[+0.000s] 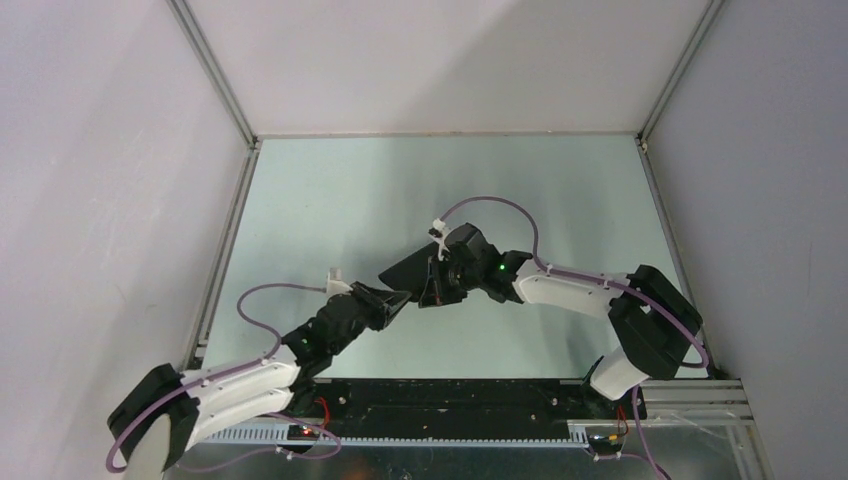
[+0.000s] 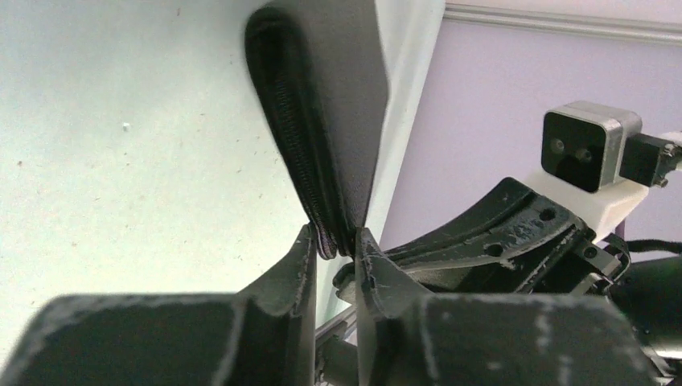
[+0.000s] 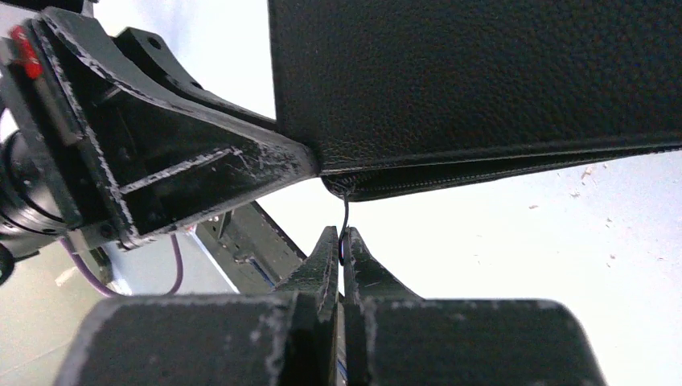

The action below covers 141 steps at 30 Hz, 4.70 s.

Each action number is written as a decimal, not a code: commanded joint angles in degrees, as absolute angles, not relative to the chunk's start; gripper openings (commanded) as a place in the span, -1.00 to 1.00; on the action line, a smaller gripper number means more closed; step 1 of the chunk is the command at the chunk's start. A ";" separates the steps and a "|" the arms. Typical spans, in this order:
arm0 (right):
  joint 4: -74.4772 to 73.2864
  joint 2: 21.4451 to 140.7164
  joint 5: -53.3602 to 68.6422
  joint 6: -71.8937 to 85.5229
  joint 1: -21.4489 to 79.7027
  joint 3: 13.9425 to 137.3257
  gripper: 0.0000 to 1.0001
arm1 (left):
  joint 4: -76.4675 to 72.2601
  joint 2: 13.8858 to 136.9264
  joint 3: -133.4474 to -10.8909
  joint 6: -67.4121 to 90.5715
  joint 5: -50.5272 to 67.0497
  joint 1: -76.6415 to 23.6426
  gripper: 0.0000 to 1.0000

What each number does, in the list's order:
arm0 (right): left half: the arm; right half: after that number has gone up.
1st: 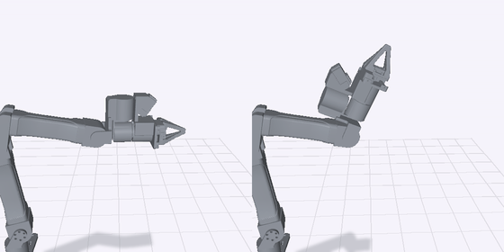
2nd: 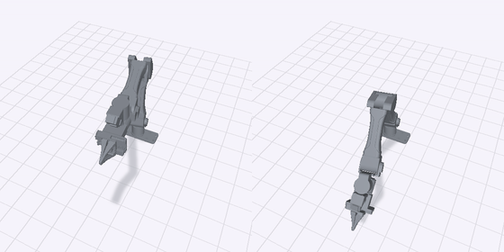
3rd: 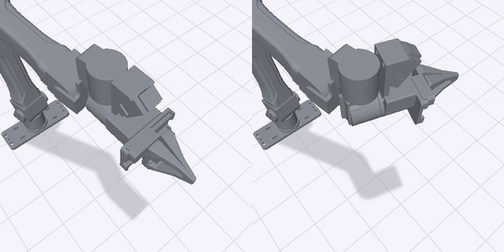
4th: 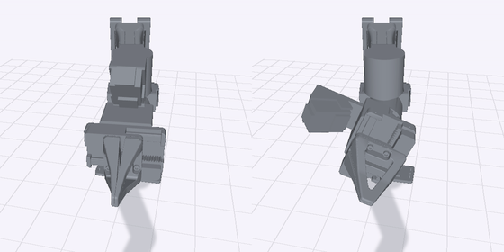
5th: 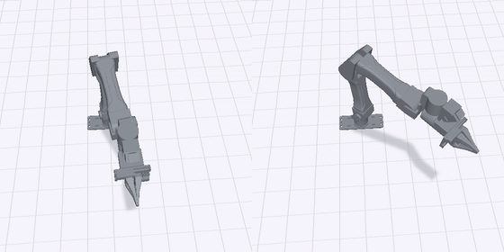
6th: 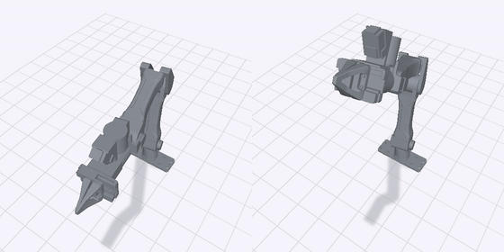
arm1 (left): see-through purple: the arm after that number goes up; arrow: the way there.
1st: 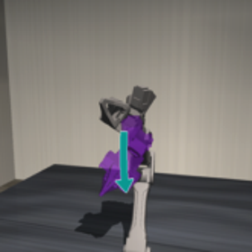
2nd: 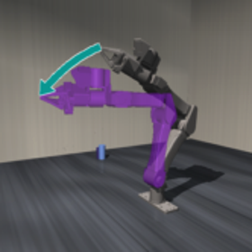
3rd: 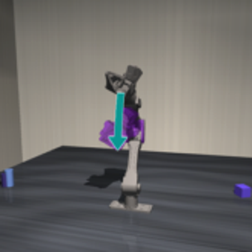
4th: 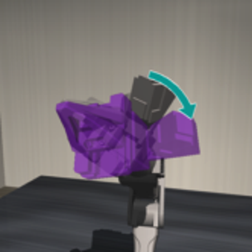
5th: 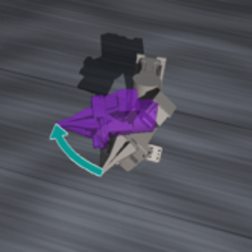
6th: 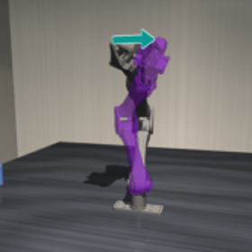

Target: Sort the hair-cutting tools

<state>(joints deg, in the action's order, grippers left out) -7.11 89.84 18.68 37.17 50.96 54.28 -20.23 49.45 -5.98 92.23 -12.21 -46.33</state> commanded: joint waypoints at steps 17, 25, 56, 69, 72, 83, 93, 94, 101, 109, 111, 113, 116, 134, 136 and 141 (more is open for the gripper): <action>-20.40 80.67 12.80 26.58 35.17 48.25 -1.00 | -11.35 39.02 -4.96 86.91 -19.46 -45.59 -1.00; -22.86 76.66 14.01 22.89 28.09 44.96 -1.00 | -10.70 42.17 -6.14 78.49 -12.15 -35.22 -1.00; -3.13 84.69 18.28 39.77 48.35 47.57 -1.00 | 17.39 26.02 -10.80 72.60 -10.01 -29.31 0.70; -1.58 86.35 17.86 40.99 50.94 49.55 -1.00 | -5.90 46.90 -12.10 79.87 -7.34 -41.10 0.88; -1.29 86.75 18.28 41.21 51.67 50.00 -1.00 | -9.06 51.15 -12.78 81.98 -8.56 -42.88 0.77; -0.83 87.85 18.45 41.40 53.40 50.44 -1.00 | -15.11 54.47 -13.20 88.53 -13.13 -47.57 0.56; -2.02 86.63 18.16 40.64 53.61 50.45 -1.00 | -15.49 54.42 -12.17 90.03 -13.92 -47.81 0.46; -2.57 86.32 17.97 40.26 53.66 50.45 -1.00 | -15.74 55.07 -12.15 90.16 -13.65 -47.81 0.35; -8.19 83.42 16.59 37.14 53.59 50.45 -1.00 | -15.30 53.97 -10.88 91.41 -14.39 -47.76 -0.44; -19.41 77.33 14.38 31.87 48.11 48.83 -1.00 | -9.56 45.48 -8.83 91.86 -18.85 -47.44 -1.00; -20.54 75.23 14.78 31.16 45.06 46.40 -1.00 | -8.94 43.53 -8.28 91.36 -18.48 -46.71 -1.00; -21.61 72.86 15.22 30.24 41.84 44.51 -1.00 | -8.93 41.66 -7.69 91.12 -17.44 -45.61 -1.00; -23.10 68.69 16.19 28.98 36.63 42.52 -1.00 | -11.40 39.83 -6.93 89.51 -13.25 -42.70 -1.00; -22.11 54.17 18.03 20.75 24.16 39.72 -1.00 | -23.50 52.84 -21.92 72.43 26.62 -38.03 -0.96; -22.07 55.20 18.62 21.49 24.07 39.73 -1.00 | -17.89 51.90 -22.87 70.32 22.44 -38.09 -0.58; -19.73 57.87 18.42 25.02 27.48 39.07 -1.00 | -10.72 50.76 -23.49 69.49 14.72 -39.14 0.51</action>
